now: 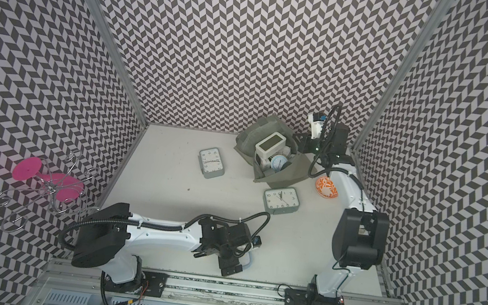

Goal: Put the alarm clock into the canvas bag
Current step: Pick up the alarm from the center of the board, then place the alarm at the canvas bag.

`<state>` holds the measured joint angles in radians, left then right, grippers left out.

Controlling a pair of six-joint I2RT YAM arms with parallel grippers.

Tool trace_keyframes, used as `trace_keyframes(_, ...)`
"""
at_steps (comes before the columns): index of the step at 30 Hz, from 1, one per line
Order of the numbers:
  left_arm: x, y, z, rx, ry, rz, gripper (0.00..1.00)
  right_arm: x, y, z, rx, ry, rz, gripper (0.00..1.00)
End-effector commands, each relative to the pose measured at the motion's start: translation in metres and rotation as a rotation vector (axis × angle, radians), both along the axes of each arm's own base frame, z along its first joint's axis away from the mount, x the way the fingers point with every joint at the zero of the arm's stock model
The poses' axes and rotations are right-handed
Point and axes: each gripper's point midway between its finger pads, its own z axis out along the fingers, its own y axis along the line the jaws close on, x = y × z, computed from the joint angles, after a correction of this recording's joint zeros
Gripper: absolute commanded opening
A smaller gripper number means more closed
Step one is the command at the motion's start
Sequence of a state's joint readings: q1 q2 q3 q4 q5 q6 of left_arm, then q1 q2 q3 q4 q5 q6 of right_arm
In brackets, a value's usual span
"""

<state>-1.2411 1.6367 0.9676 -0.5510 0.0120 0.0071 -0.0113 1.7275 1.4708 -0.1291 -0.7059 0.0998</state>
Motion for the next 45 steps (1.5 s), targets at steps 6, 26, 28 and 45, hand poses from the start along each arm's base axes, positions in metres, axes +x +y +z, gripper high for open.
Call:
trace_keyframes(6, 0.045, -0.011, 0.035, -0.145, -0.079, 0.141, 0.68, -0.008, -0.003, 0.031, 0.024, -0.083, 0.012, 0.0)
trace_keyframes(26, 0.224, 0.05, 0.295, -0.88, -0.686, 0.56, 0.57, -0.01, -0.002, 0.033, 0.04, -0.086, 0.019, 0.0)
trace_keyframes(28, 0.247, 0.052, 0.309, -0.878, -0.722, 0.556, 0.55, -0.01, 0.0, 0.033, 0.042, -0.087, 0.021, 0.0)
trace_keyframes(45, 0.364, -0.048, 0.262, -0.762, -0.635, 0.356, 0.44, -0.013, 0.005, 0.043, 0.039, -0.111, 0.027, 0.0)
